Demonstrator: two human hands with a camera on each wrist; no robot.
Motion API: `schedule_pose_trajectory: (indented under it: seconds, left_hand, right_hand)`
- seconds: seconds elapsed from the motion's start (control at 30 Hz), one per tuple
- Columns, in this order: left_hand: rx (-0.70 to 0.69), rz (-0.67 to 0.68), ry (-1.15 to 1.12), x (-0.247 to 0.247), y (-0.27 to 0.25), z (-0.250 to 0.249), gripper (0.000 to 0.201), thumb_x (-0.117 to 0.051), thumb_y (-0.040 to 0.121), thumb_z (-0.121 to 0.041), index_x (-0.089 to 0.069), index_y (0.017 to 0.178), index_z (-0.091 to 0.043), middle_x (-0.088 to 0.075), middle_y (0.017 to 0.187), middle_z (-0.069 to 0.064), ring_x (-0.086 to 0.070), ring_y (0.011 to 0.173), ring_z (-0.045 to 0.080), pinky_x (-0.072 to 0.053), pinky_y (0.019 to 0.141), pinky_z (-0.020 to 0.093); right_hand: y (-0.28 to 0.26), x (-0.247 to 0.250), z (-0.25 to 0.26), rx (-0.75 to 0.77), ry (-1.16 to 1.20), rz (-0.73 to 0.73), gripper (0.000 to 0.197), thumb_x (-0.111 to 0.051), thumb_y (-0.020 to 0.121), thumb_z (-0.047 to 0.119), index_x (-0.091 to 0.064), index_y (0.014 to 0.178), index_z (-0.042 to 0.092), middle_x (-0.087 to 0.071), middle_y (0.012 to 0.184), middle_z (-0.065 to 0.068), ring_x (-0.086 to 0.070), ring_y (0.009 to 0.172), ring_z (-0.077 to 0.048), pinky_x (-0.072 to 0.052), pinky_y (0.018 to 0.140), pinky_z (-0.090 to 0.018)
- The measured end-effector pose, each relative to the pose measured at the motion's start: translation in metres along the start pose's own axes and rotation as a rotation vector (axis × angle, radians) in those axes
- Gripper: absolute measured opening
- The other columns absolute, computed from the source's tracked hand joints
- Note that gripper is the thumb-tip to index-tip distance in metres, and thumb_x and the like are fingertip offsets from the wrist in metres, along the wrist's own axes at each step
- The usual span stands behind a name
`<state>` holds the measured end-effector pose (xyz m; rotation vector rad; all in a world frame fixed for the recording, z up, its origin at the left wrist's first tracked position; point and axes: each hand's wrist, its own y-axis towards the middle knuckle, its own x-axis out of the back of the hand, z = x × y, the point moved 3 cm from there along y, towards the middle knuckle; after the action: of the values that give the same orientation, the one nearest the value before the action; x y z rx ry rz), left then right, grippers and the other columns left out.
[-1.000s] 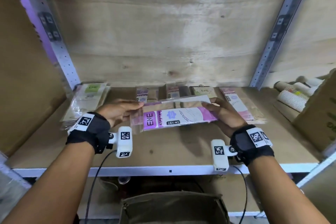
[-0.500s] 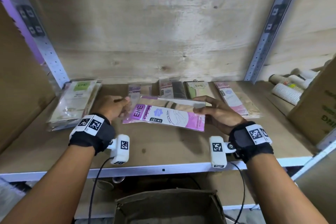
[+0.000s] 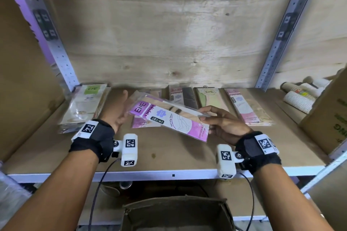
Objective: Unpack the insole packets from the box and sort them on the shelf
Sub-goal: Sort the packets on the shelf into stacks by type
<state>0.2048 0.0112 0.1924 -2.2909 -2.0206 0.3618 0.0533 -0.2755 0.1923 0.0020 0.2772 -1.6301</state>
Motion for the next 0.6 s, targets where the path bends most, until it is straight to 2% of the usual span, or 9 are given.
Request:
schedule_pose_trajectory:
  seconds: [0.03, 0.1, 0.2, 0.3, 0.37, 0.43, 0.5, 0.53, 0.6]
  left_hand:
    - [0.021, -0.019, -0.039, 0.004, 0.0, -0.002, 0.035, -0.047, 0.096, -0.057, -0.062, 0.085, -0.028, -0.074, 0.066, -0.006, -0.046, 0.031, 0.004, -0.025, 0.03, 0.009]
    - [0.11, -0.02, -0.106, 0.012, 0.0, -0.004, 0.06, -0.042, 0.09, -0.07, -0.064, 0.094, -0.014, -0.076, 0.075, 0.008, -0.066, 0.046, 0.012, -0.045, 0.037, 0.014]
    - [0.177, 0.111, -0.047, 0.013, -0.006, -0.003, 0.073, -0.053, 0.082, -0.073, -0.066, 0.106, -0.005, -0.077, 0.094, 0.015, -0.076, 0.077, 0.022, -0.06, 0.056, 0.026]
    - [0.158, 0.299, 0.149, -0.001, -0.02, 0.002, 0.072, -0.074, 0.072, -0.061, -0.063, 0.117, -0.007, -0.075, 0.102, 0.015, -0.075, 0.092, 0.024, -0.061, 0.066, 0.027]
    - [0.153, 0.403, 0.192, -0.012, -0.03, 0.003, 0.074, -0.083, 0.062, -0.053, -0.065, 0.117, -0.008, -0.075, 0.103, 0.017, -0.074, 0.094, 0.026, -0.061, 0.07, 0.027]
    - [0.145, 0.457, 0.206, -0.021, -0.036, 0.002, 0.068, -0.087, 0.06, -0.043, -0.068, 0.114, -0.008, -0.075, 0.102, 0.017, -0.074, 0.092, 0.025, -0.061, 0.073, 0.027]
    - [0.121, 0.466, 0.191, -0.025, -0.038, 0.001, 0.052, -0.086, 0.068, -0.028, -0.07, 0.113, -0.009, -0.076, 0.103, 0.014, -0.074, 0.09, 0.022, -0.061, 0.073, 0.028]
    - [0.1, 0.443, 0.175, -0.025, -0.037, 0.001, 0.043, -0.085, 0.072, -0.019, -0.07, 0.111, -0.008, -0.075, 0.105, 0.014, -0.075, 0.088, 0.021, -0.061, 0.072, 0.028]
    - [0.06, 0.359, 0.184, -0.022, -0.03, -0.002, 0.036, -0.08, 0.077, -0.002, -0.069, 0.111, -0.003, -0.074, 0.109, 0.016, -0.074, 0.082, 0.019, -0.062, 0.067, 0.028]
  right_hand:
    - [0.002, -0.003, 0.001, 0.001, 0.028, -0.02, 0.025, -0.065, 0.085, 0.001, -0.062, 0.107, 0.012, -0.049, 0.103, -0.021, -0.039, 0.08, -0.027, -0.049, 0.058, -0.025]
    - [0.004, -0.009, 0.002, 0.011, 0.098, -0.062, 0.021, -0.062, 0.087, -0.005, -0.062, 0.101, 0.011, -0.049, 0.092, -0.017, -0.037, 0.068, -0.02, -0.051, 0.049, -0.022]
    - [0.008, -0.024, 0.005, 0.038, 0.153, -0.094, 0.024, -0.06, 0.089, -0.008, -0.055, 0.108, 0.007, -0.054, 0.085, -0.016, -0.044, 0.058, -0.017, -0.053, 0.046, -0.021]
    - [0.015, -0.047, 0.007, 0.07, 0.147, -0.128, 0.03, -0.062, 0.088, -0.008, -0.049, 0.11, 0.008, -0.061, 0.099, -0.022, -0.064, 0.058, -0.02, -0.055, 0.046, -0.023]
    - [0.022, -0.063, 0.006, 0.086, 0.138, -0.151, 0.032, -0.064, 0.087, -0.007, -0.046, 0.107, 0.009, -0.063, 0.1, -0.024, -0.066, 0.065, -0.028, -0.058, 0.048, -0.028]
    - [0.031, -0.077, 0.004, 0.093, 0.144, -0.178, 0.033, -0.067, 0.086, -0.005, -0.044, 0.104, 0.01, -0.065, 0.098, -0.022, -0.065, 0.068, -0.032, -0.06, 0.058, -0.038]
    - [0.041, -0.088, 0.0, 0.08, 0.129, -0.207, 0.036, -0.069, 0.085, -0.002, -0.044, 0.106, 0.012, -0.069, 0.094, -0.017, -0.067, 0.064, -0.03, -0.057, 0.069, -0.043]
    - [0.046, -0.094, -0.001, 0.067, 0.102, -0.222, 0.038, -0.071, 0.084, -0.002, -0.044, 0.109, 0.012, -0.071, 0.093, -0.016, -0.068, 0.063, -0.029, -0.056, 0.069, -0.043]
    - [0.053, -0.102, -0.001, 0.041, 0.047, -0.253, 0.043, -0.072, 0.082, -0.004, -0.046, 0.113, 0.009, -0.072, 0.092, -0.017, -0.068, 0.056, -0.029, -0.056, 0.057, -0.036]
